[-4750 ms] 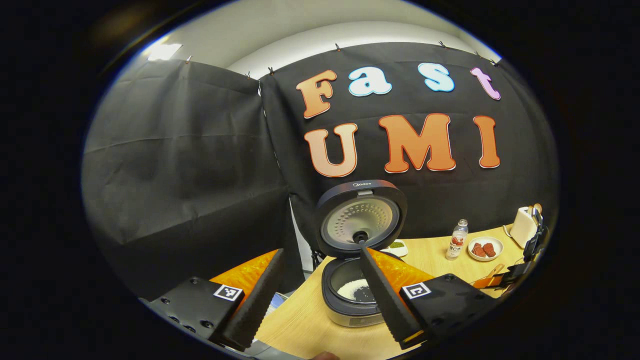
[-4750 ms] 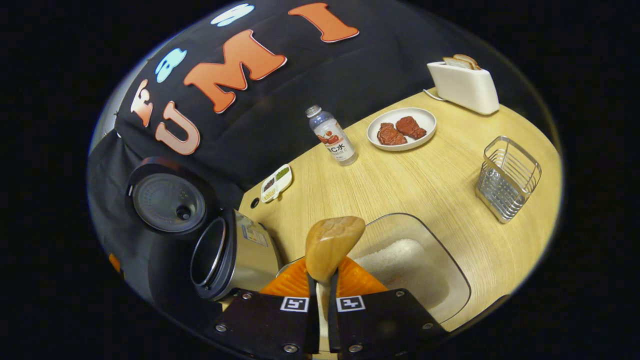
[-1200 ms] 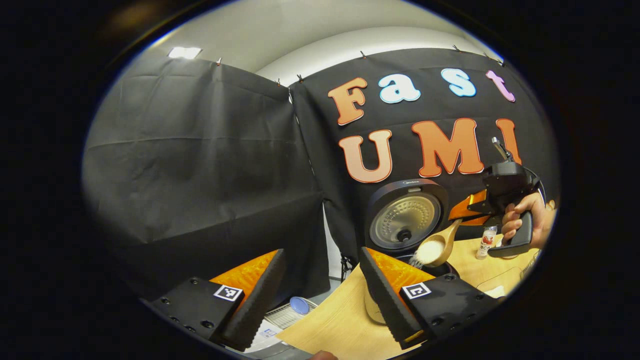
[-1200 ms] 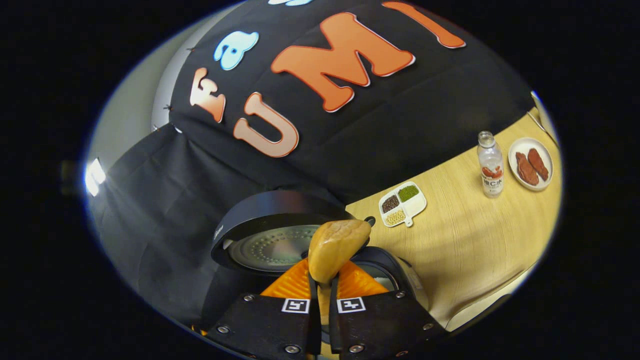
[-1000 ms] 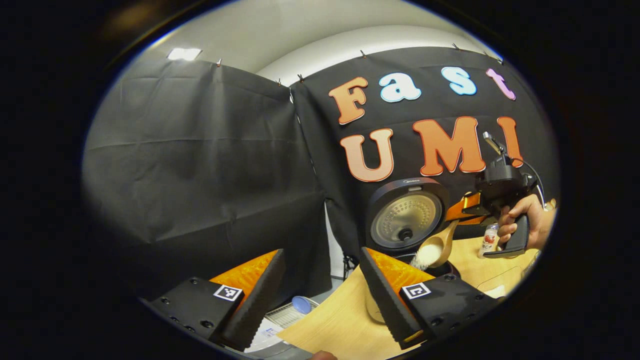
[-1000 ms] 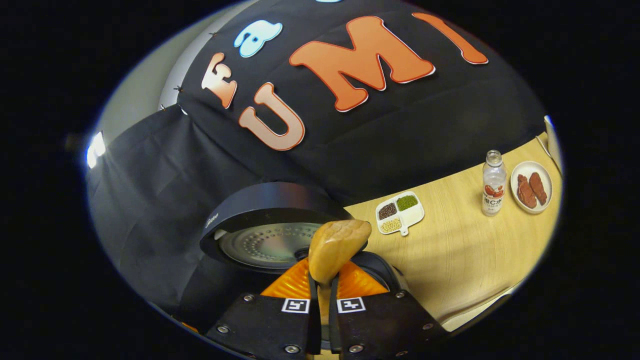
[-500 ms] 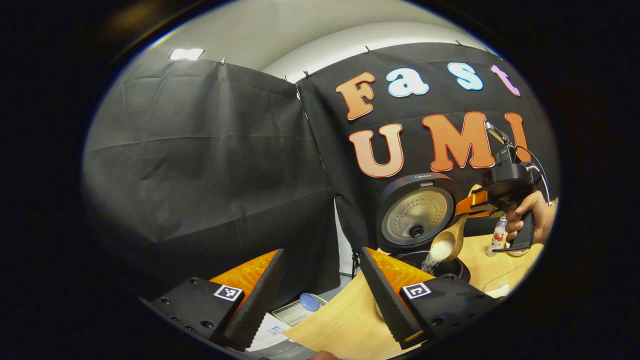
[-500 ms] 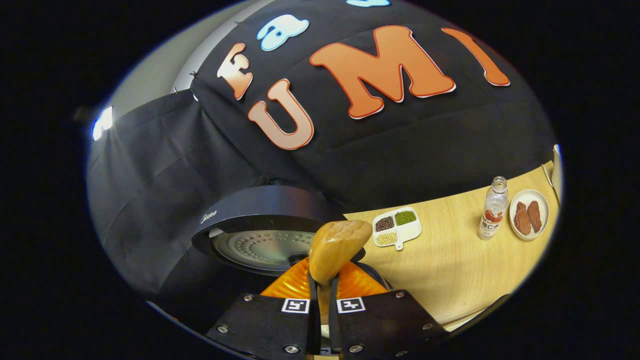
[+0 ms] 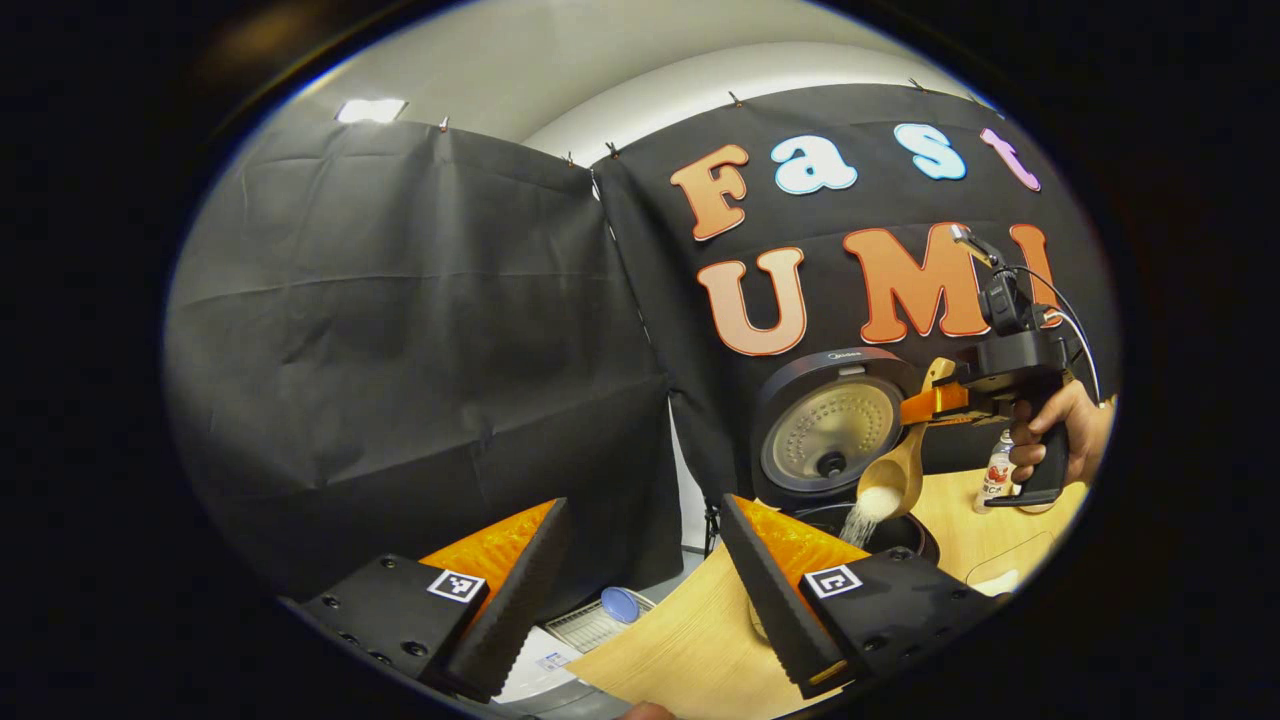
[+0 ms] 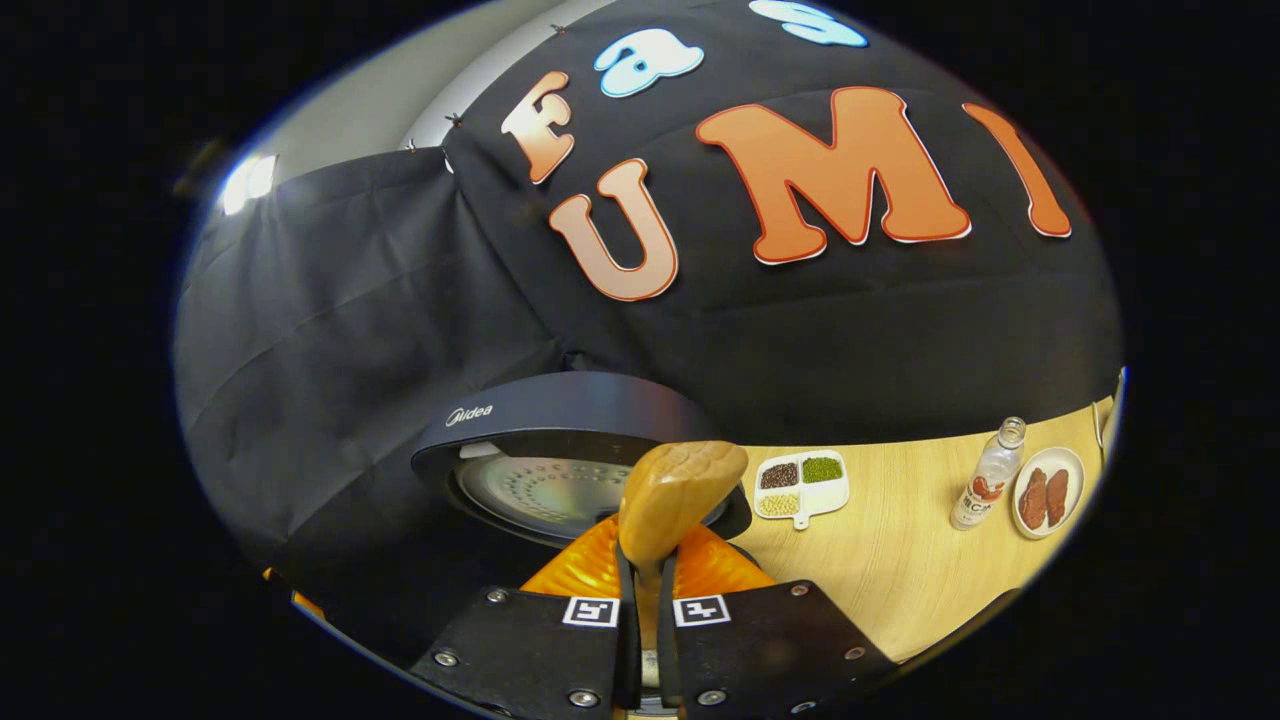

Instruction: Close the left gripper, press the button to open the rice cooker; take a wooden spoon from the chopstick holder with the right hand, scoop a spoonful of rice and pour it into the rice cooker, then put the wooden spoon back into the chopstick holder.

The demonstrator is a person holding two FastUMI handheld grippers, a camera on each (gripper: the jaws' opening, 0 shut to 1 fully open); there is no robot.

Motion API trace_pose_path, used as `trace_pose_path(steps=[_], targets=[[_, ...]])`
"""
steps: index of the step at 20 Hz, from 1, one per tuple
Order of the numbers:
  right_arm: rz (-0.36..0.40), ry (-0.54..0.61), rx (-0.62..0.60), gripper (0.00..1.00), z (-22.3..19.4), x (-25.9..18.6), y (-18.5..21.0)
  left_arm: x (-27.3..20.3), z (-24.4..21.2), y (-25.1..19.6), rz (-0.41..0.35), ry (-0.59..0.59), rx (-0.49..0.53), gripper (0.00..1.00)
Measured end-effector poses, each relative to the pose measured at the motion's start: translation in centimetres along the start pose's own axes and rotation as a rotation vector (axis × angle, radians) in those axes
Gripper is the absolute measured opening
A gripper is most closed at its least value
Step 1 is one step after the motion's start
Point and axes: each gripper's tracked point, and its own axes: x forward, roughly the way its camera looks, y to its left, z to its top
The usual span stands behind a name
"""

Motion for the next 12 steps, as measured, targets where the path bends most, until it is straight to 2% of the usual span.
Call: trace_pose_path(steps=[2,3,12], targets=[[0.006,-0.002,-0.027,0.06,0.1,0.0,0.5,0.0,-0.2,0.4,0.009,0.008,-0.005,1.0],[0.008,-0.006,-0.047,0.06,0.2,0.1,0.7,0.0,-0.3,0.7,0.013,0.011,-0.005,0.97],[0.044,-0.047,-0.273,0.06,0.6,0.1,3.2,0.0,-0.5,1.7,0.025,0.016,0.011,0.97]])
